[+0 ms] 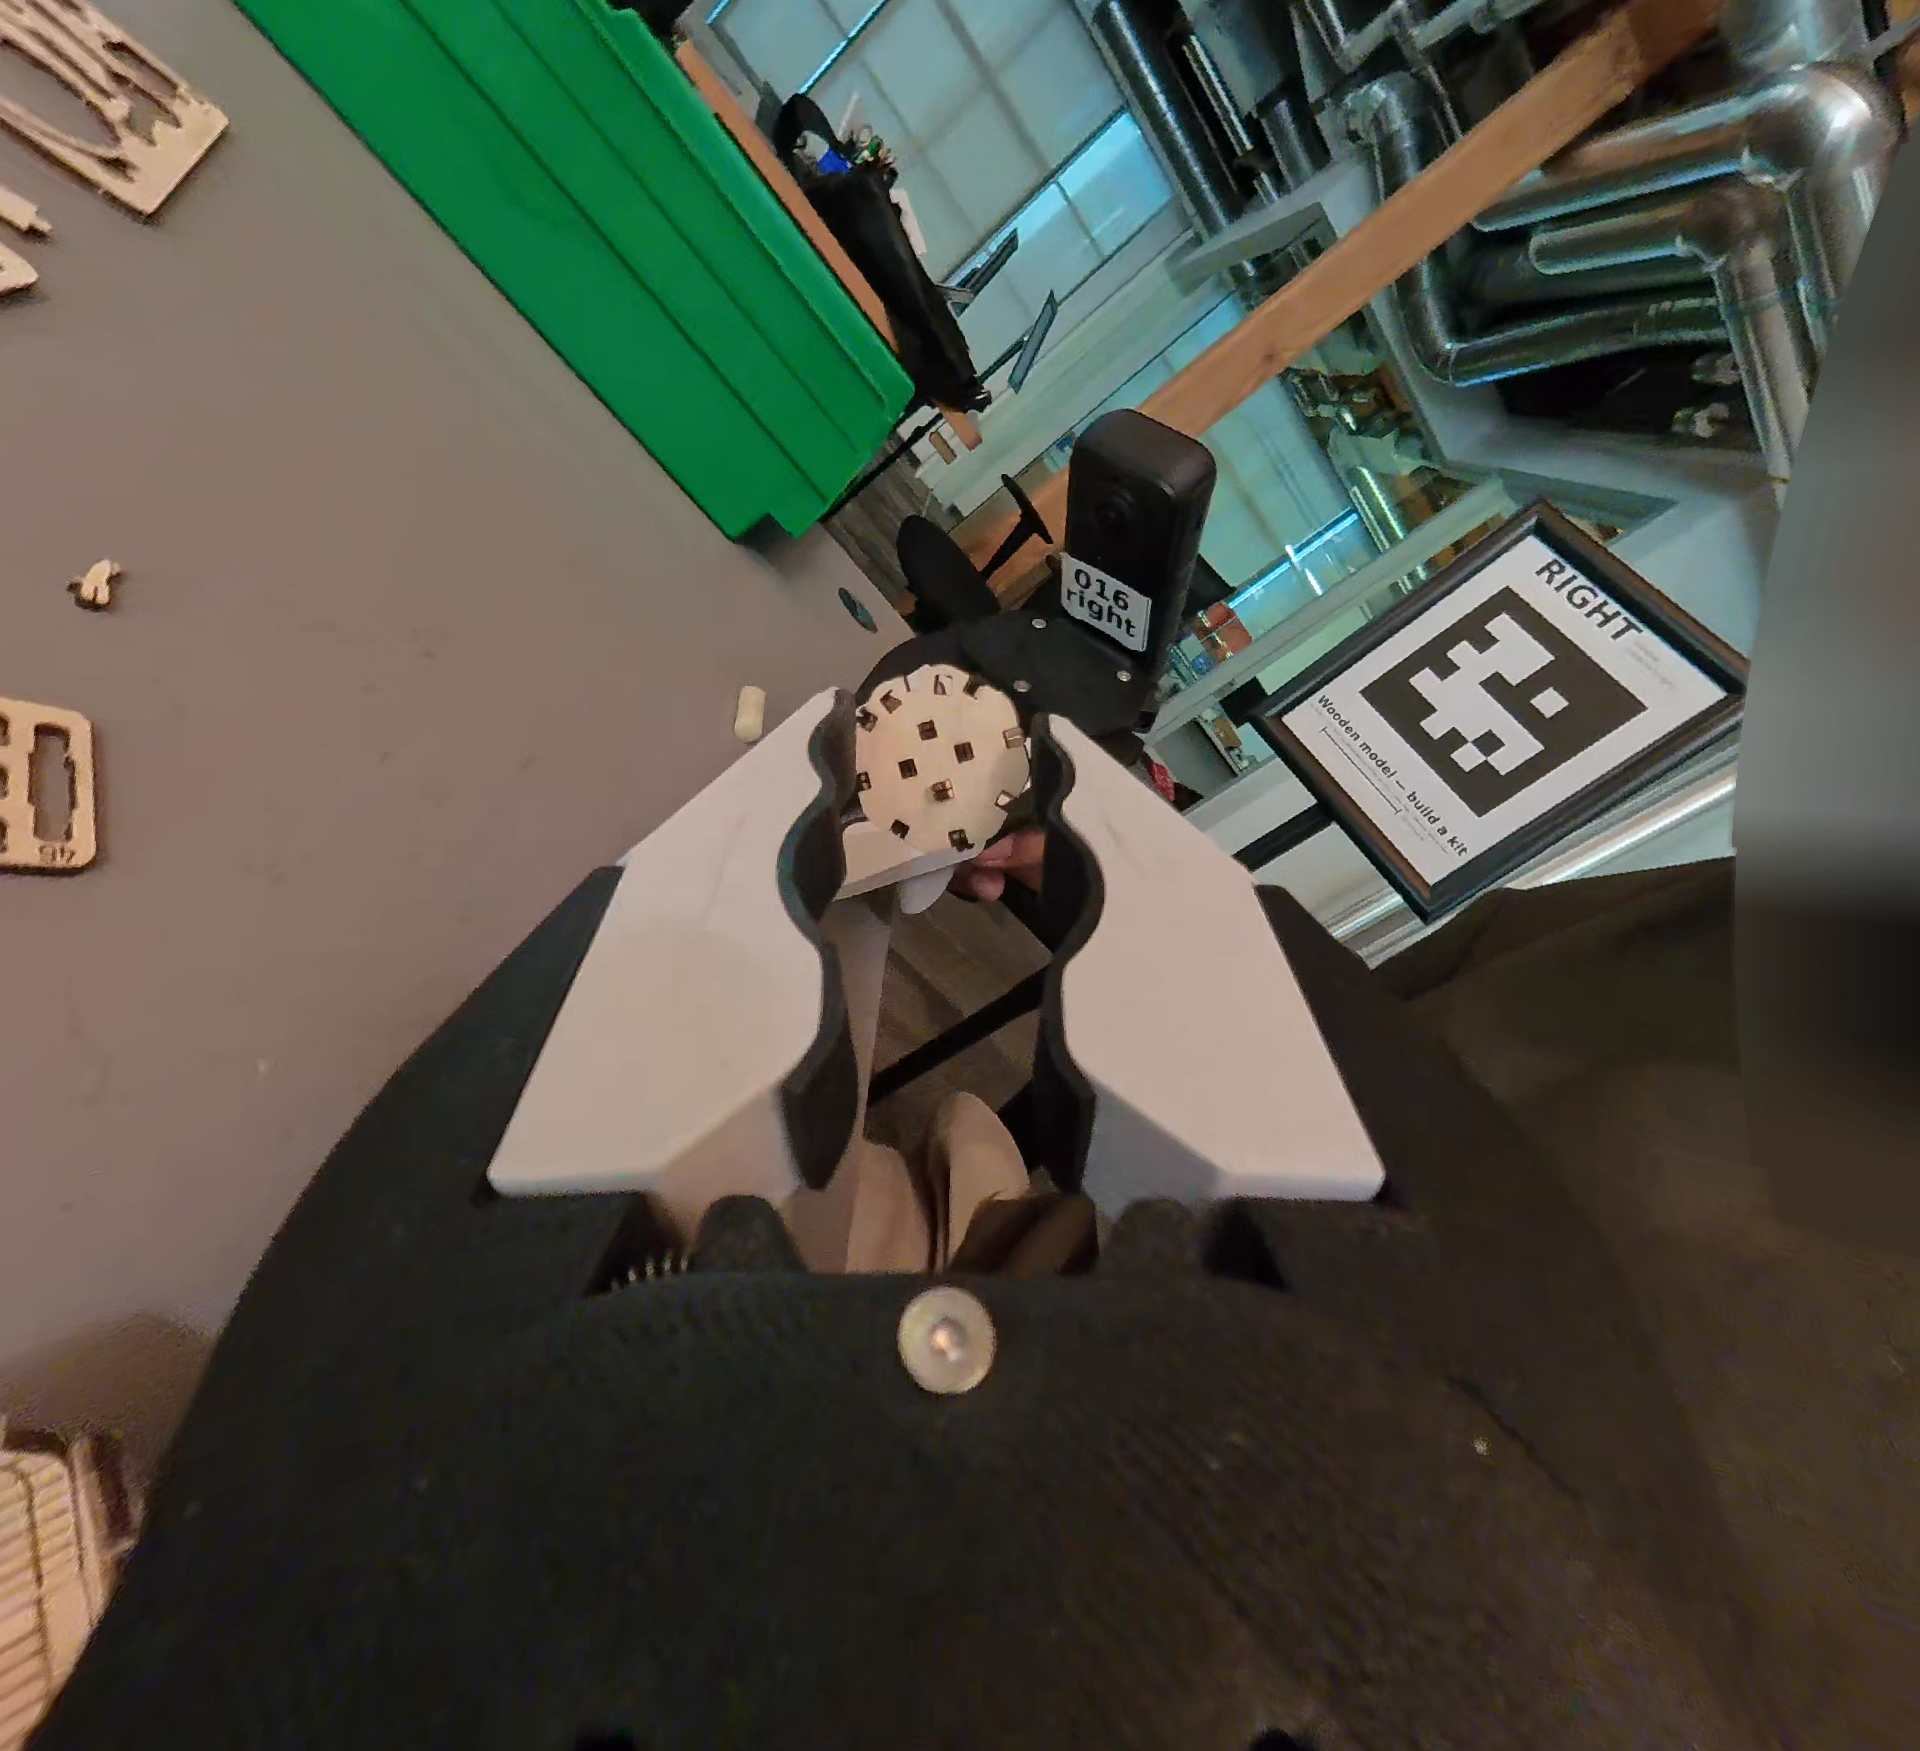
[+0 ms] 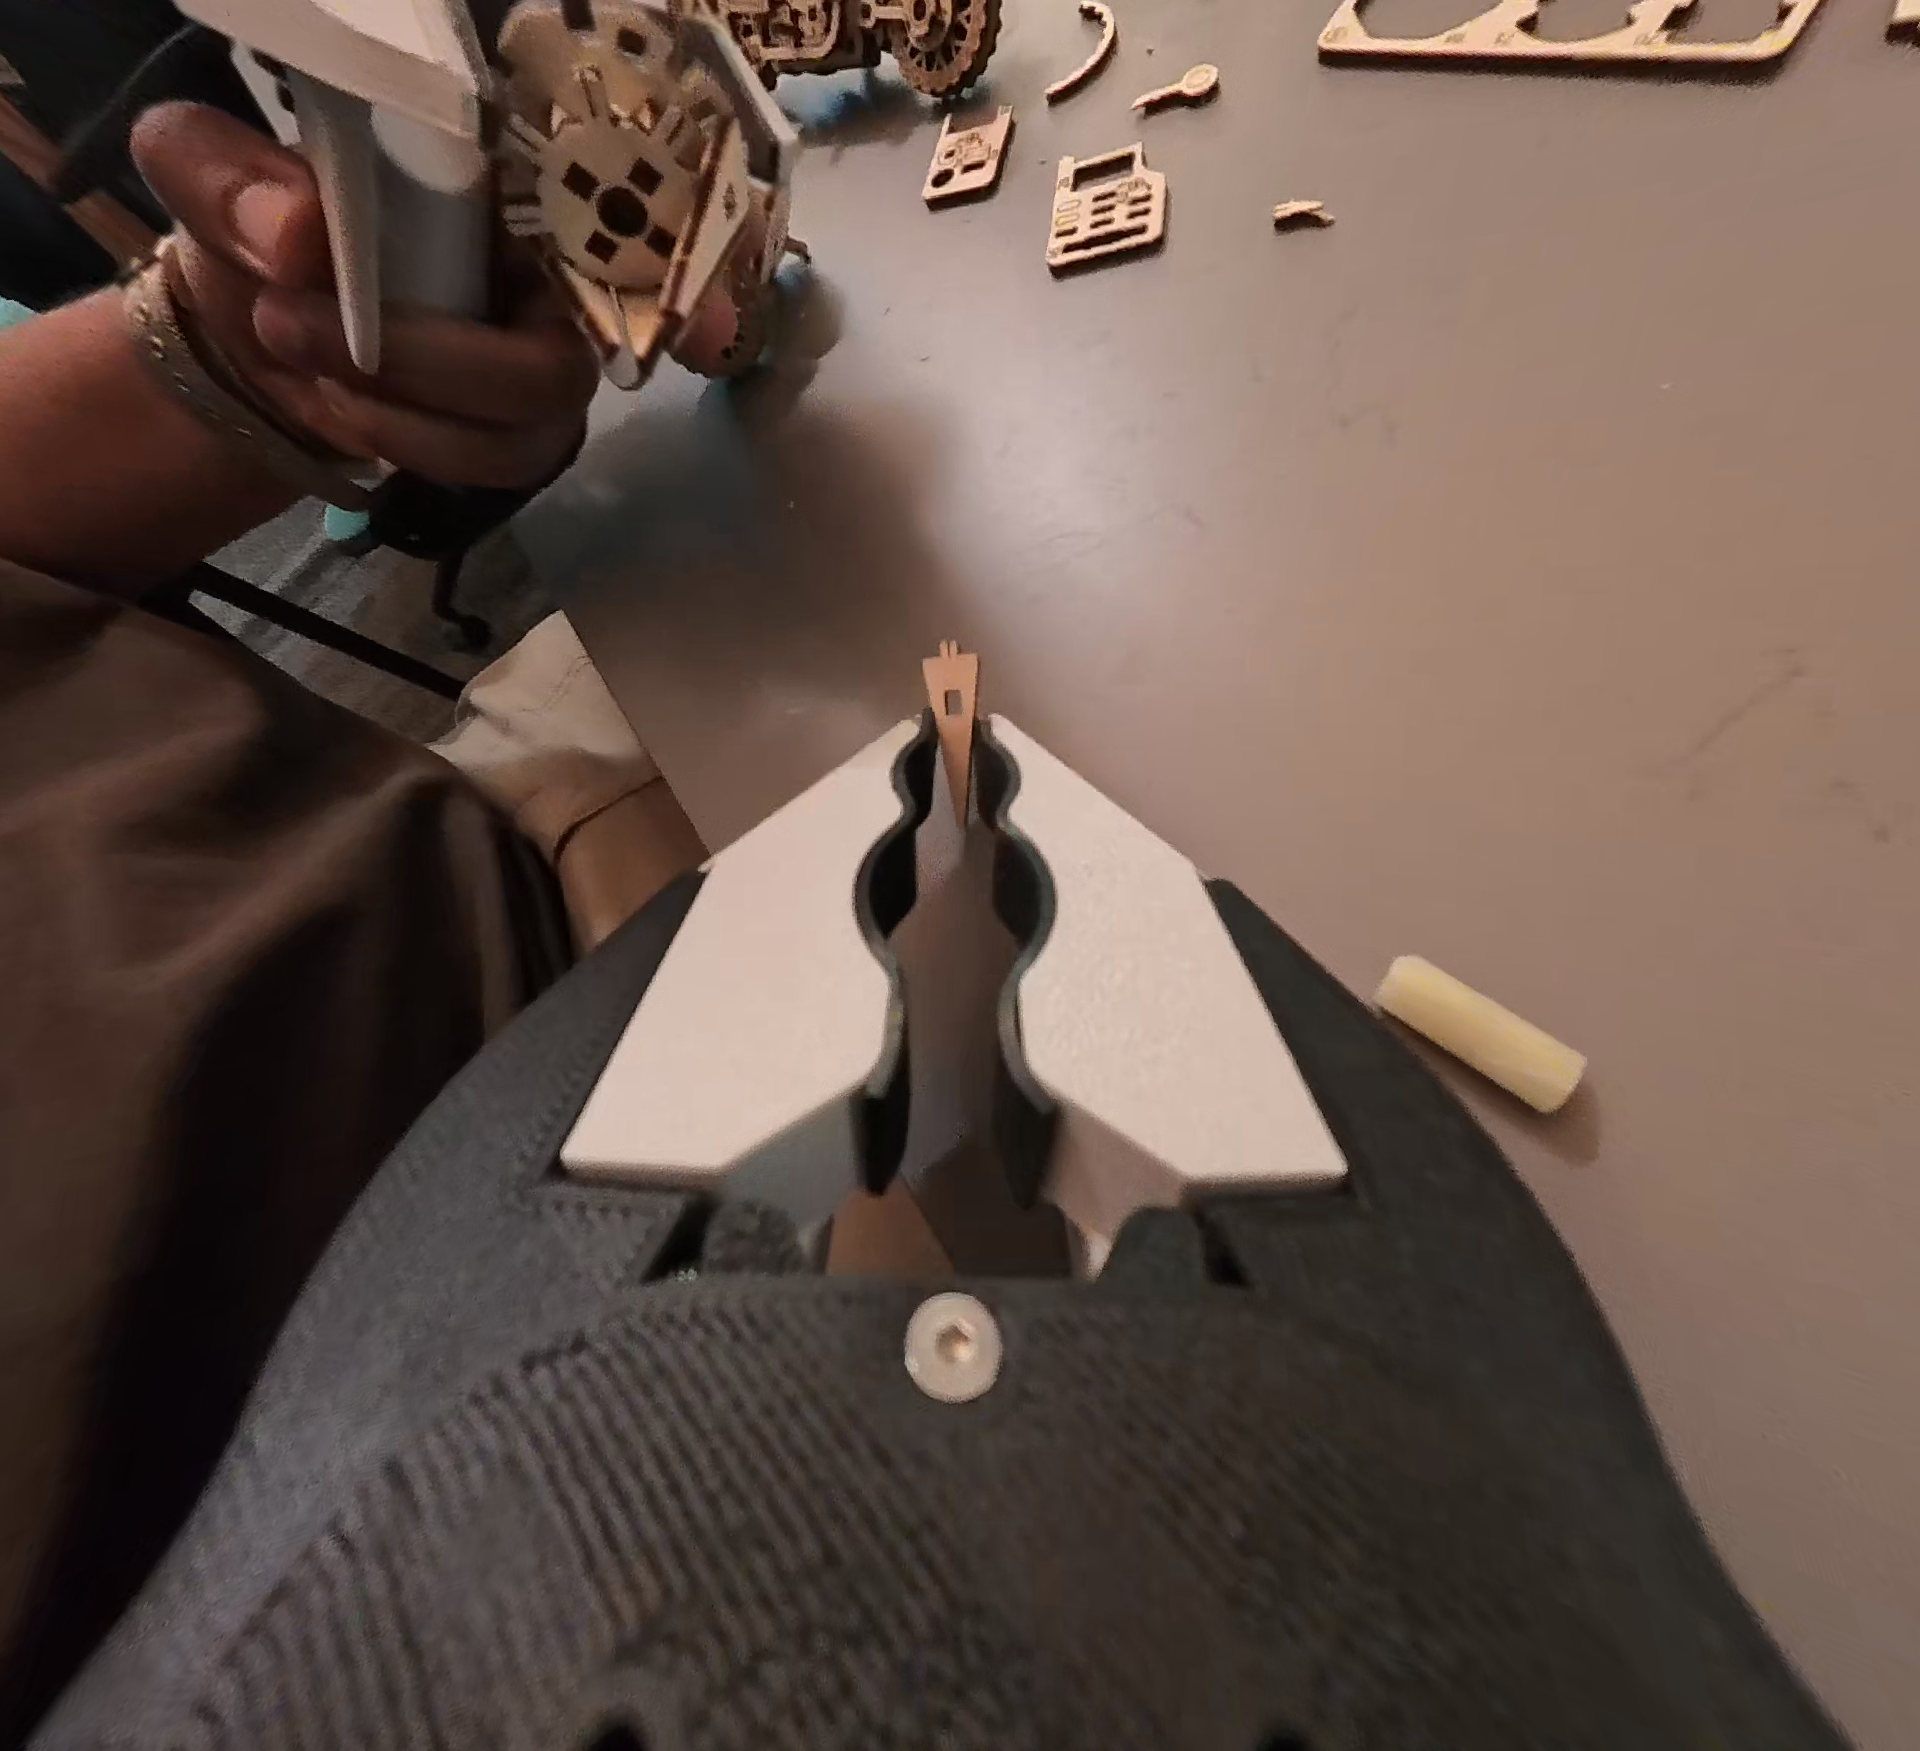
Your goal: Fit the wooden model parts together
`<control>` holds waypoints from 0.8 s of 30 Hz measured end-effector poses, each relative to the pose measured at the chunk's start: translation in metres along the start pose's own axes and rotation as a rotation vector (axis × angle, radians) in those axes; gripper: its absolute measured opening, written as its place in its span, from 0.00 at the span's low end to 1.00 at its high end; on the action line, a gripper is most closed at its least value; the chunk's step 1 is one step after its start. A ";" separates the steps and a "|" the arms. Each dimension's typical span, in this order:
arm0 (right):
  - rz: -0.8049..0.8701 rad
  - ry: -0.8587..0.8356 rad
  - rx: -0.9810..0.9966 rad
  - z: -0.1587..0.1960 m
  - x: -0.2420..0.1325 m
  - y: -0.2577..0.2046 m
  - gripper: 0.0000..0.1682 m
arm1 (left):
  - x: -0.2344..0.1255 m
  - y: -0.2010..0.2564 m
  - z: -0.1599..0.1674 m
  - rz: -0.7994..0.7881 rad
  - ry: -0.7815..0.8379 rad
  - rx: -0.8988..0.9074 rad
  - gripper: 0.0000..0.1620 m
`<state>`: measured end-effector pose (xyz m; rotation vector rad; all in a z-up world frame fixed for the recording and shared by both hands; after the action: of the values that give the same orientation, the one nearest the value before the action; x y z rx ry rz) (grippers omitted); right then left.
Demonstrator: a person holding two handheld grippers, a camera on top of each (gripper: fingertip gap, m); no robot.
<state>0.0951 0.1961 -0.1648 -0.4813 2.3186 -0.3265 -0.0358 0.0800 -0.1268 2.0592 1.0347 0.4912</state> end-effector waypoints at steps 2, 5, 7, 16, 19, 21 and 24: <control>0.000 0.013 -0.004 -0.001 -0.001 -0.001 0.03 | -0.001 0.004 -0.001 0.016 0.012 0.035 0.19; 0.003 0.014 -0.006 -0.001 -0.001 0.000 0.03 | -0.002 0.009 -0.001 0.040 0.026 0.096 0.19; 0.003 0.019 -0.010 -0.002 -0.002 -0.001 0.03 | -0.003 0.014 -0.001 0.053 0.034 0.145 0.19; 0.011 0.032 -0.025 -0.004 -0.003 -0.002 0.03 | -0.003 0.022 0.000 0.091 0.052 0.213 0.19; 0.017 0.057 -0.040 -0.006 -0.005 -0.003 0.03 | -0.003 0.022 0.000 0.096 0.055 0.214 0.19; 0.020 0.091 -0.056 -0.009 -0.008 -0.004 0.03 | -0.003 0.021 0.000 0.093 0.052 0.212 0.19; -0.012 0.204 -0.012 -0.019 -0.020 -0.008 0.03 | -0.003 0.020 0.001 0.091 0.048 0.207 0.19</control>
<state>0.0969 0.1989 -0.1367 -0.4874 2.5178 -0.3828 -0.0270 0.0696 -0.1117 2.2959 1.0609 0.4999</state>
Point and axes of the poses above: each gripper's, where its closed fingertips meet, x out along the fingers, z out of its underside, y = z × x across the jaws, the point moved 8 cm from there along -x, back along the fingers, and after that the axes turned 5 degrees about -y, right-handed, at the moved point
